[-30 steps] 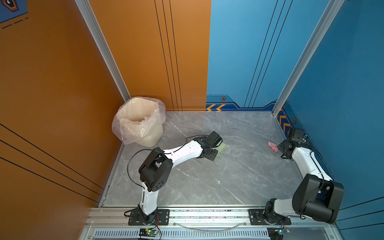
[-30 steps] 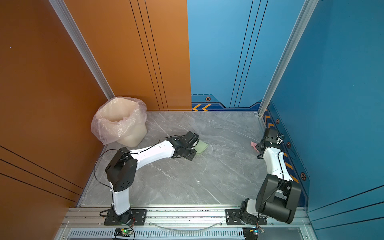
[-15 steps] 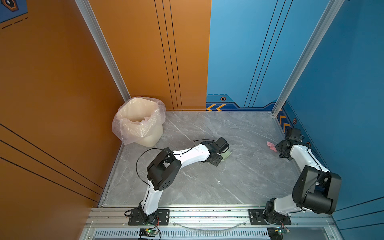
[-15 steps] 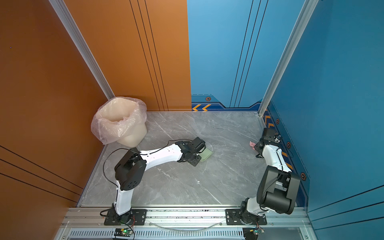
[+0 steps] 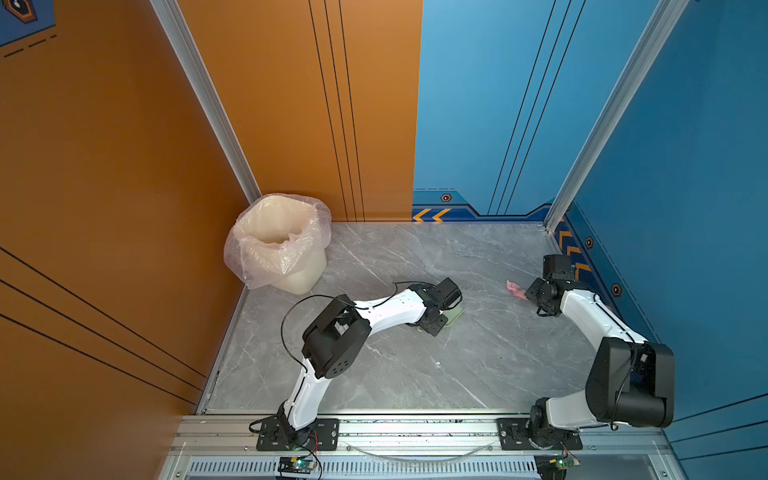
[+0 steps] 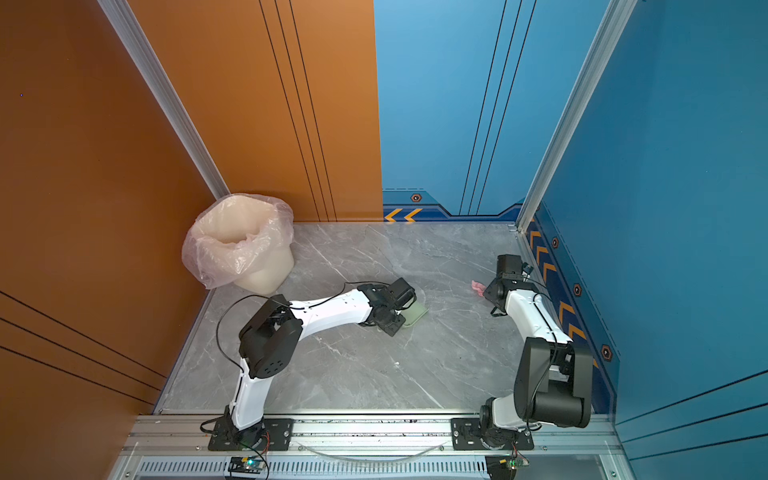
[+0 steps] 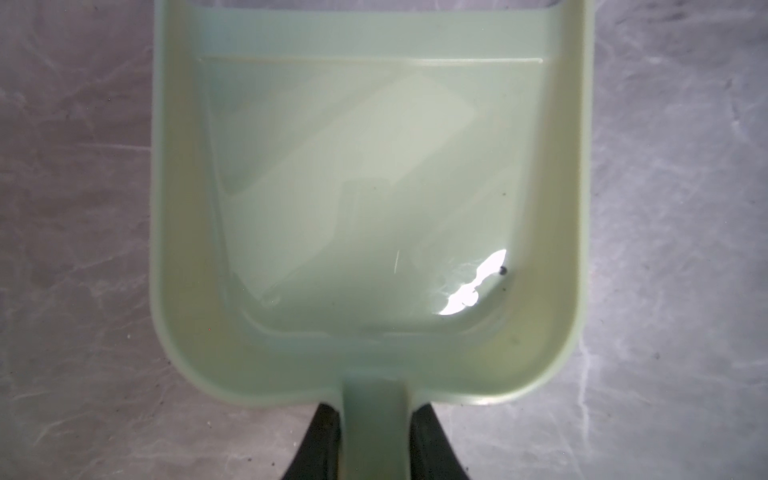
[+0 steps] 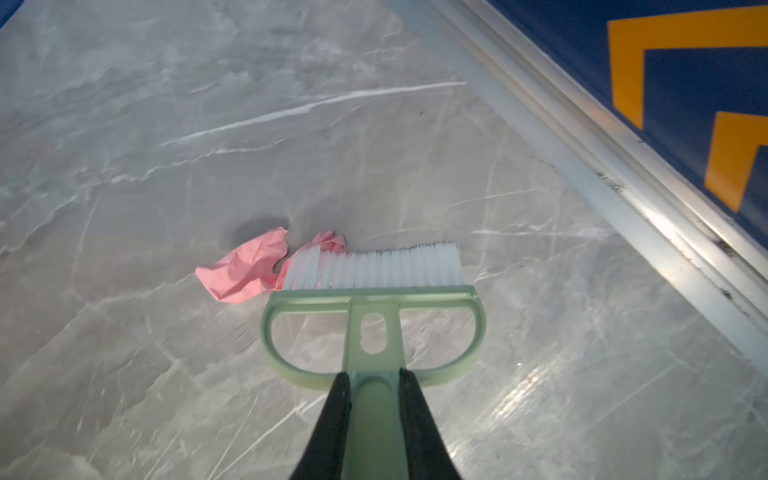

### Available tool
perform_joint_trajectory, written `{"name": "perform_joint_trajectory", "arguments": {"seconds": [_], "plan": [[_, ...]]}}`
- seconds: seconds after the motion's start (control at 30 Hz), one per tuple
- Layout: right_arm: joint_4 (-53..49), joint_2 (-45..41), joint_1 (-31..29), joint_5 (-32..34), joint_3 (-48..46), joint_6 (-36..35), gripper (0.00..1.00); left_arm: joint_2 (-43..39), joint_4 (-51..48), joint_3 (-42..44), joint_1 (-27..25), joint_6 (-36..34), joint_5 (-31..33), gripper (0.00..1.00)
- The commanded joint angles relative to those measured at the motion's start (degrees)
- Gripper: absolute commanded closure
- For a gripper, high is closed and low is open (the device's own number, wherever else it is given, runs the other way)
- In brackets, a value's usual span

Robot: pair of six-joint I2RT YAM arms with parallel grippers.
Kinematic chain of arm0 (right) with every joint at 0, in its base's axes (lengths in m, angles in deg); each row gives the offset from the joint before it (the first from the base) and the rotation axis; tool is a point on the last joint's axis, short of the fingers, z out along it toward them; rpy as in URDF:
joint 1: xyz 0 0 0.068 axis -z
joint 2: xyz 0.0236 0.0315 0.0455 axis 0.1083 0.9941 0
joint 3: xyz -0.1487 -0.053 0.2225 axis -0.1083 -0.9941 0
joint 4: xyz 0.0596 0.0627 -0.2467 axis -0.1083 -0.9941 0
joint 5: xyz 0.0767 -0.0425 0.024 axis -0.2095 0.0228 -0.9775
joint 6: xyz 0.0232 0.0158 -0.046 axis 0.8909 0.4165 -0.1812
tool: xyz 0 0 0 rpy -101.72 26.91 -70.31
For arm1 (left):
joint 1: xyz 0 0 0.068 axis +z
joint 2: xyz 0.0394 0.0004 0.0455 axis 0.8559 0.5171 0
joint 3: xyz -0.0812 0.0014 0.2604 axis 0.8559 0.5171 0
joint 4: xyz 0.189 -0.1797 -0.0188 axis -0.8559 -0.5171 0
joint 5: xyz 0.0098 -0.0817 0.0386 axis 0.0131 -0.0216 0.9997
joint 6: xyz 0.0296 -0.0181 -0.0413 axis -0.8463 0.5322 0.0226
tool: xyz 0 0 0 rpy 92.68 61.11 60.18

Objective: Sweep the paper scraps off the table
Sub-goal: 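Lower the dustpan near the pink scrap while the right brush pushes it closer, then sweep the pink scrap into the dustpan with the right brush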

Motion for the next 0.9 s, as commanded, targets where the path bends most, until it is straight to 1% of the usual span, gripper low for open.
{"name": "perform_joint_trajectory", "arguments": {"seconds": [0.0, 0.13, 0.2, 0.3, 0.37, 0.5, 0.63, 0.73, 0.8, 0.87], "plan": [[-3.60, -3.22, -5.01, -1.59, -1.14, 2.73, 1.00, 1.45, -1.80, -1.63, -0.49, -0.72, -0.41, 1.00], [-5.34, -4.89, -12.21, -1.38, -1.25, 4.55, 1.00, 2.11, -2.15, -2.24, -0.56, -0.72, -0.38, 1.00], [-5.92, -5.33, -15.77, -2.39, -0.87, 4.92, 1.00, 2.24, -2.15, -2.35, -0.51, -0.71, -0.44, 1.00], [-7.86, -5.12, -19.75, -2.90, 1.19, 4.05, 1.00, 2.33, -2.15, -2.44, -0.52, -0.72, -0.29, 1.00], [-9.62, -5.09, -21.37, -2.40, 3.21, 2.99, 1.00, 2.33, -2.24, -2.48, -0.49, -0.72, -0.32, 1.00], [-9.82, -6.36, -21.72, -1.03, 5.74, 0.94, 1.00, 2.33, -2.33, -2.52, -0.53, -0.72, -0.24, 1.00], [-7.99, -6.61, -20.22, 0.76, 6.83, -0.31, 1.00, 2.25, -2.55, -2.78, -0.50, -0.72, -0.32, 1.00], [-6.38, -5.27, -18.45, 2.76, 7.28, -0.68, 1.00, 2.18, -2.50, -2.87, -0.52, -0.72, -0.64, 1.00], [-6.32, -3.45, -17.88, 5.30, 7.95, -0.84, 1.00, 2.16, -2.67, -3.04, -0.49, -0.72, -0.97, 1.00], [-6.38, -1.40, -17.45, 6.17, 8.53, -1.12, 1.00, 2.25, -2.94, -3.22, -0.49, -0.61, -1.10, 1.00]]}}
